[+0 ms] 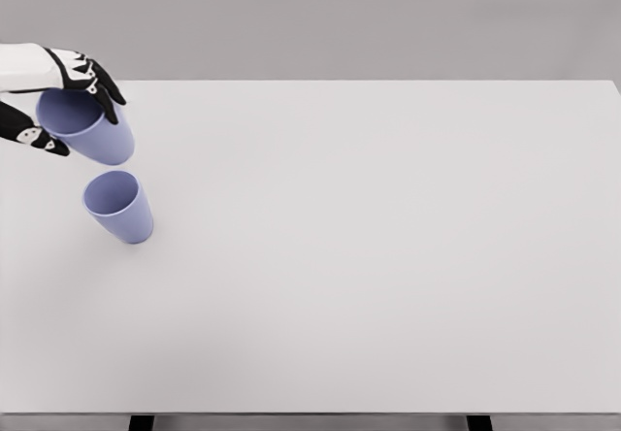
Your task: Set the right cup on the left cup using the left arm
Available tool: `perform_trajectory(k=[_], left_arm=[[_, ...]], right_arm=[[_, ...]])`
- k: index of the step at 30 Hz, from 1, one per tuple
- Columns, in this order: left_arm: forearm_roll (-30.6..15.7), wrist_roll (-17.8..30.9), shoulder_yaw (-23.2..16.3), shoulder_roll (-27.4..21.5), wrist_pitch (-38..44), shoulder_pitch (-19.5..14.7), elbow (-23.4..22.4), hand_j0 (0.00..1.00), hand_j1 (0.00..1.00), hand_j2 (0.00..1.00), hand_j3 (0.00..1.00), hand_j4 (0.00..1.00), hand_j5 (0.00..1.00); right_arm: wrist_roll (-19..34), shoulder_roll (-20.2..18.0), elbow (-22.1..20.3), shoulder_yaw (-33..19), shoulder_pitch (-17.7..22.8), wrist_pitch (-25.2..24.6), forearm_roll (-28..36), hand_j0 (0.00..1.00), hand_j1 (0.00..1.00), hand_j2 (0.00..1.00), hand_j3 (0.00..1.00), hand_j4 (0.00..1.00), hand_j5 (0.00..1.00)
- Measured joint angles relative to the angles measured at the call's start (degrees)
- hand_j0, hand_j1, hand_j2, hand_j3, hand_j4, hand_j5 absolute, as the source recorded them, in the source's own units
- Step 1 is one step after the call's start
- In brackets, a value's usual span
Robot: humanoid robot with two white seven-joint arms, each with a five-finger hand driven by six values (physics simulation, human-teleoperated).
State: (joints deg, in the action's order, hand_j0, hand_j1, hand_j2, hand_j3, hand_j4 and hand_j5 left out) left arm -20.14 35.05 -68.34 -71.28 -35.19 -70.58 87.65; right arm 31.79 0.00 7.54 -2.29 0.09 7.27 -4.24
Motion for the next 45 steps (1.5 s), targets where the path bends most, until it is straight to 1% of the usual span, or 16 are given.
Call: perform_trajectory(k=[6, 10, 21, 32, 45], left_arm=[[-0.02, 0.00, -0.14, -2.46, 0.00, 0.35, 2.85, 0.53, 0.53, 0.53, 0.53, 0.53, 0.53], [-0.03, -0.01, -0.80, -3.42, 0.01, 0.44, 3.69, 0.53, 0.53, 0.53, 0.53, 0.53, 0.53], [0.08, -0.04, -1.64, -3.40, 0.00, 0.26, 3.92, 0.55, 0.55, 0.55, 0.55, 0.55, 0.55], [0.10, -0.04, -2.72, -3.98, 0.00, 1.14, 3.69, 0.55, 0.55, 0.55, 0.55, 0.55, 0.55], [0.08, -0.05, -2.90, -3.55, 0.01, 1.14, 3.62, 0.55, 0.55, 0.55, 0.55, 0.55, 0.55]], right_arm=[[0.00, 0.00, 0.00, 0.00, 0.00, 0.00, 0.00, 1.00, 1.00, 1.00, 1.00, 1.00, 1.00], [0.00, 0.00, 0.00, 0.00, 0.00, 0.00, 0.00, 1.00, 1.00, 1.00, 1.00, 1.00, 1.00], [0.00, 0.00, 0.00, 0.00, 0.00, 0.00, 0.00, 1.00, 1.00, 1.00, 1.00, 1.00, 1.00], [0.00, 0.00, 0.00, 0.00, 0.00, 0.00, 0.00, 1.00, 1.00, 1.00, 1.00, 1.00, 1.00], [0.00, 0.00, 0.00, 0.00, 0.00, 0.00, 0.00, 1.00, 1.00, 1.00, 1.00, 1.00, 1.00]])
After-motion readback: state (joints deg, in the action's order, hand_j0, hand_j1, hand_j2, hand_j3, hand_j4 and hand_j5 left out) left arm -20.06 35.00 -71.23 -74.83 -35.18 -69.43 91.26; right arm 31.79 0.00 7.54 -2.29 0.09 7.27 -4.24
